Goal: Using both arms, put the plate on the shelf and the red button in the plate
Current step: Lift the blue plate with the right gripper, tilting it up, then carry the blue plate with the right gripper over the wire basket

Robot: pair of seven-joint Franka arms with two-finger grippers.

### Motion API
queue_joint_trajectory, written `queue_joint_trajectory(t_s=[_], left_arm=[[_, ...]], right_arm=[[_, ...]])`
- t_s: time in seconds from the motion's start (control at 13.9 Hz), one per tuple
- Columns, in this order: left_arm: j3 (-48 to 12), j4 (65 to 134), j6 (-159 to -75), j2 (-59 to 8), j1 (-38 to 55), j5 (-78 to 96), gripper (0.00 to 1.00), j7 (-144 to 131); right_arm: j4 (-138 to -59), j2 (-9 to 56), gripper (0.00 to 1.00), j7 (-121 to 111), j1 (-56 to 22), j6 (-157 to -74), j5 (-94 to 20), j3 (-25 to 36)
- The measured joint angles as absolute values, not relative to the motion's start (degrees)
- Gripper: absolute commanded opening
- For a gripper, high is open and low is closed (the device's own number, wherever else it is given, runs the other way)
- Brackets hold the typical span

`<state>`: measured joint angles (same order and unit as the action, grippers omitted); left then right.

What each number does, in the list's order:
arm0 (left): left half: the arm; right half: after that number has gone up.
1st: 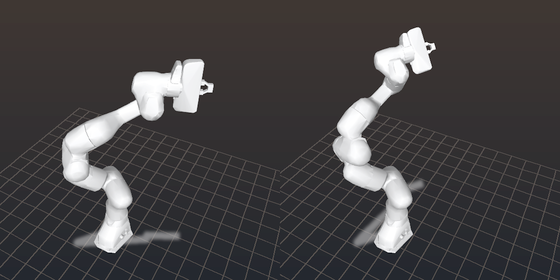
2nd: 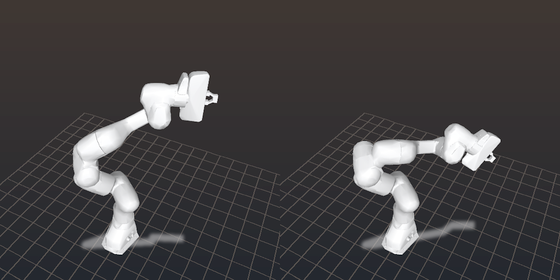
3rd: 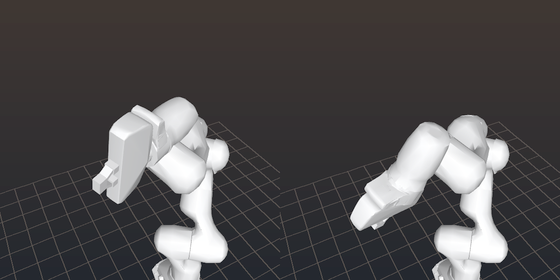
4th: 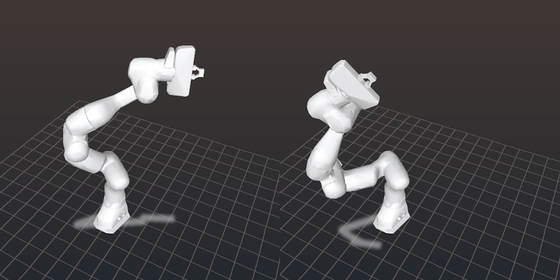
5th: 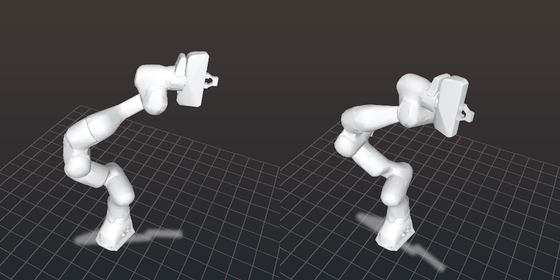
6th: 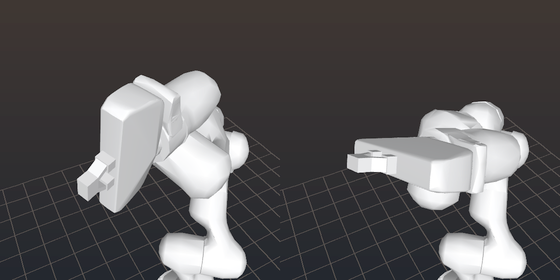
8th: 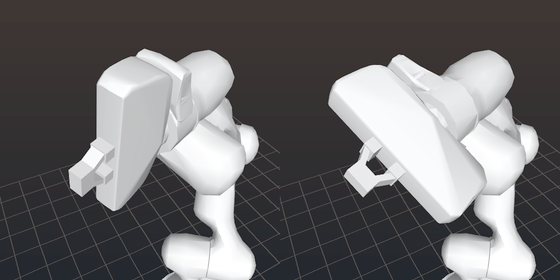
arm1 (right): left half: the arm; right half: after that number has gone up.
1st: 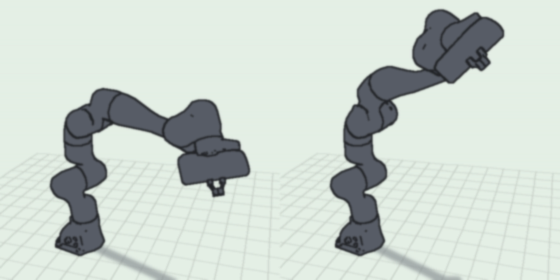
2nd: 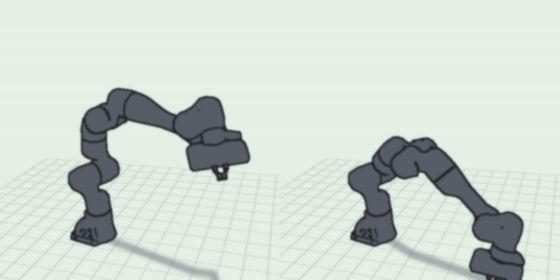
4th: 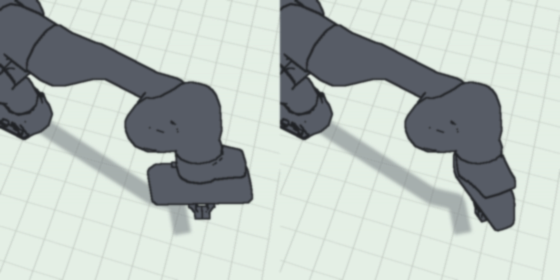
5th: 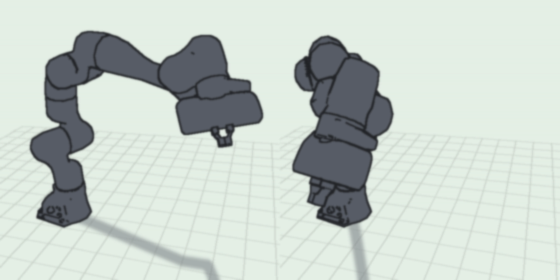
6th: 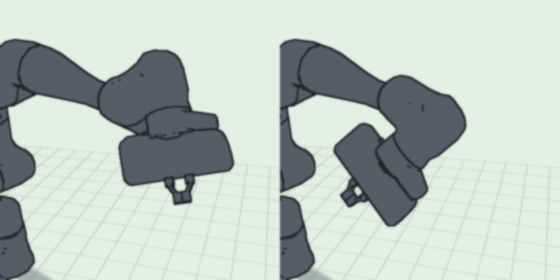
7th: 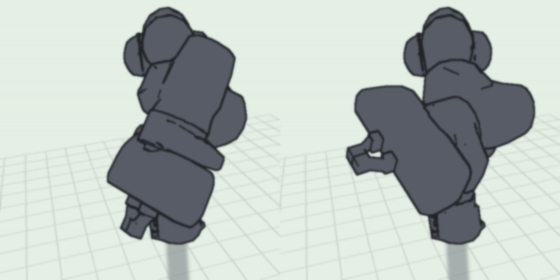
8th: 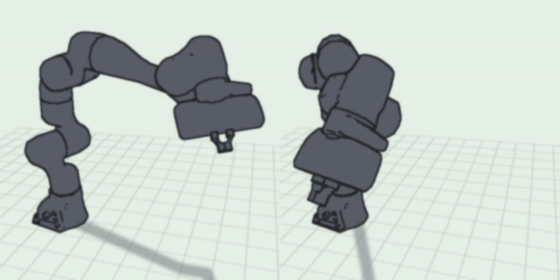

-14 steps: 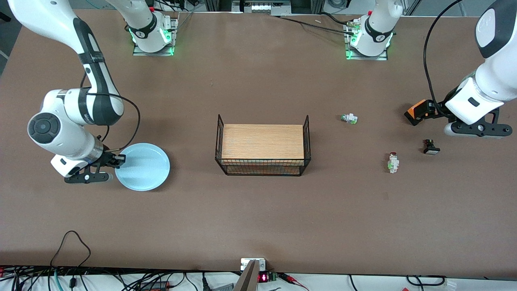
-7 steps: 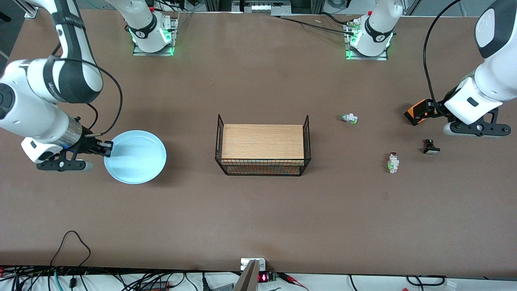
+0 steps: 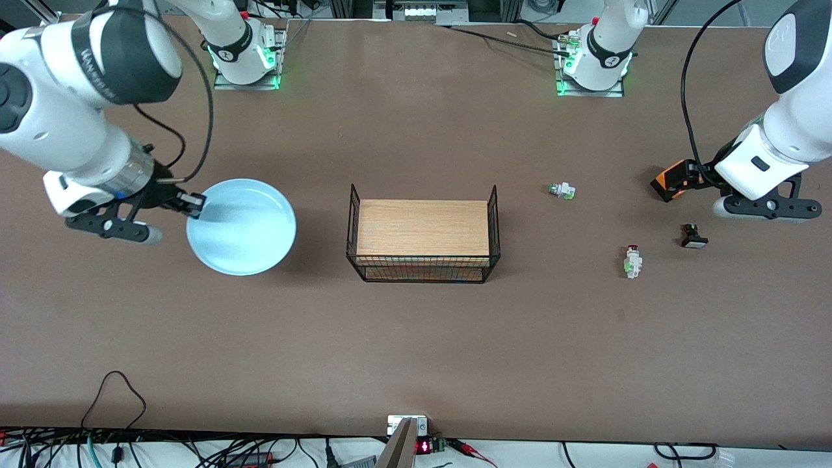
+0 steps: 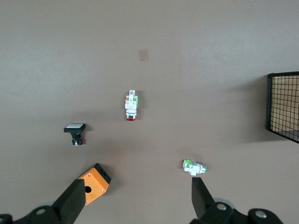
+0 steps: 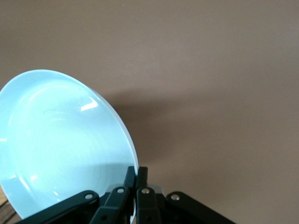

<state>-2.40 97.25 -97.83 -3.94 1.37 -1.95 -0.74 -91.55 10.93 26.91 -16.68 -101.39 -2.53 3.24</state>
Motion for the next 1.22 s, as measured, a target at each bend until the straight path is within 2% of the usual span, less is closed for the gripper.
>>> queue_joint_trajectory(t_s=[0.36, 0.79, 1.22], left_arm=[[-2.4, 97.2, -97.8, -3.9, 1.4, -1.9, 1.00, -0.7], [-2.4, 97.2, -97.8, -3.9, 1.4, -1.9, 1.00, -0.7], [-2.4, 97.2, -97.8, -4.0, 1.4, -1.9, 1.00, -0.7]], right_arm=[[-91.4, 10.0, 0.00, 36.9, -24.1, -101.4, -10.7, 7.4], [-91.0, 10.0, 0.00, 51.8, -33.1, -104.3, -11.0, 7.8], [-91.1, 12.5, 0.00, 64.7, -42.1, -111.4, -8.5, 8.2]])
